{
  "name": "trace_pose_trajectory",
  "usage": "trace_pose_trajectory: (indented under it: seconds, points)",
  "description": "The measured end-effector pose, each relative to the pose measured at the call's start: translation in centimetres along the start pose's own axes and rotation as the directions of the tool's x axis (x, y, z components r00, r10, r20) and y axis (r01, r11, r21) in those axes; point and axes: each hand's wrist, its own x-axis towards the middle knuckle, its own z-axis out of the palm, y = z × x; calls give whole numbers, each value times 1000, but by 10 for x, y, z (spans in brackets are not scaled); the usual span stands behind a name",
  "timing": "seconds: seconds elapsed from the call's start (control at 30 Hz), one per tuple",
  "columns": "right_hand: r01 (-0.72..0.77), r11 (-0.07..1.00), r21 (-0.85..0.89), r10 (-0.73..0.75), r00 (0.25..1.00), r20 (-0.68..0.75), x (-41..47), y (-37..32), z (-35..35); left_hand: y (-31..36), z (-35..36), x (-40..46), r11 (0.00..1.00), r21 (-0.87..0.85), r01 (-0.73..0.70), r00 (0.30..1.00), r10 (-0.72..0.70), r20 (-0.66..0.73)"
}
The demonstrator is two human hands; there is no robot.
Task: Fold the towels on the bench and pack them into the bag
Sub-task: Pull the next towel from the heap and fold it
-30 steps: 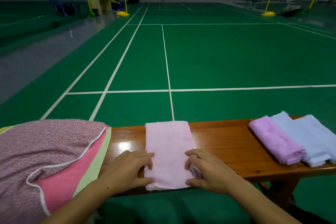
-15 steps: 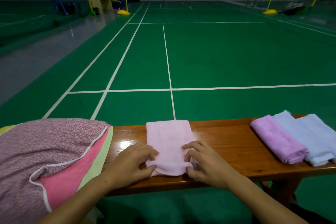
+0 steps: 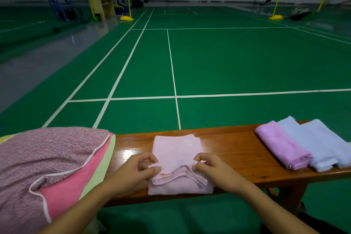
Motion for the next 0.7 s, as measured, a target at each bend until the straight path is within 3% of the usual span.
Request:
trace_pose_trajectory:
  seconds: [0.13, 0.23, 0.37, 0.57, 0.7]
  points:
    - [-152, 939, 308, 158, 987, 8, 13, 8, 4, -4, 7, 9, 971, -202, 124, 992, -115, 56]
    - [-269, 800, 536, 275, 959, 72, 22, 10, 2, -11, 10, 17, 981, -153, 118, 992, -122, -18]
    - [-298, 776, 556, 232, 954, 188, 21, 6, -4, -10, 14, 26, 960, -254, 121, 976, -161, -144]
    - [-236, 836, 495, 256, 966, 29, 32, 6, -5, -10, 12, 39, 957, -251, 147, 956, -203, -212]
    - [-227, 790, 569, 183, 974, 134, 40, 3, -12, -9, 11, 49, 954, -237, 184, 932, -246, -265]
